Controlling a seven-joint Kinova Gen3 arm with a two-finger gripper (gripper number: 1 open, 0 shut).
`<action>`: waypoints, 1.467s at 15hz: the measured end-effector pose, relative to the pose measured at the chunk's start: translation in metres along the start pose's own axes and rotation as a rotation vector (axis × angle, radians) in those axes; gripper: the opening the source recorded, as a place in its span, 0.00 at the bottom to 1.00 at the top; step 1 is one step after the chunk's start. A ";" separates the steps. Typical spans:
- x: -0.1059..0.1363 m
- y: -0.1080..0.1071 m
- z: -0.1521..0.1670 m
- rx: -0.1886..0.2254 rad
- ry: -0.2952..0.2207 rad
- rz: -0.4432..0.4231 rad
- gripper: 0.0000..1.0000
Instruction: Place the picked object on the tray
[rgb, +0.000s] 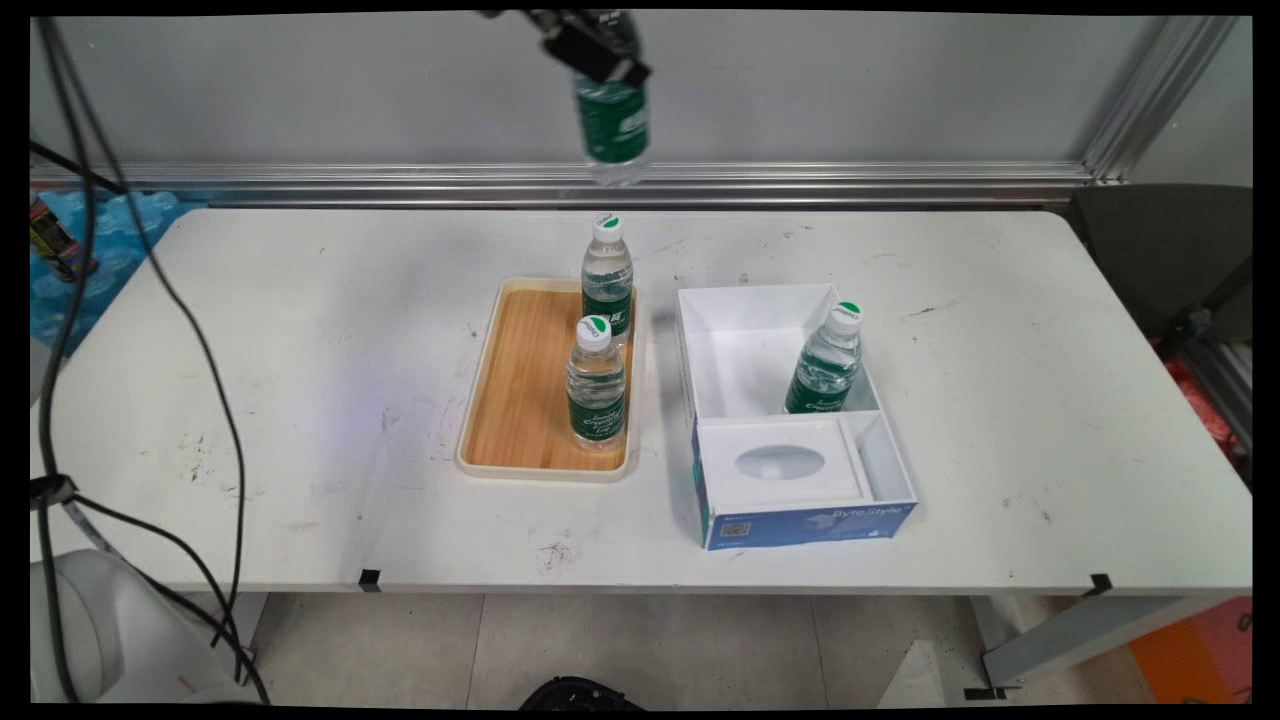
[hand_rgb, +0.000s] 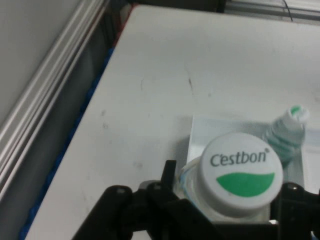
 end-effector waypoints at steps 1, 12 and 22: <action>-0.010 -0.002 -0.010 -0.002 -0.013 0.003 0.00; -0.114 -0.011 -0.017 -0.049 -0.128 0.066 0.00; -0.174 -0.021 0.051 -0.087 -0.130 0.105 0.00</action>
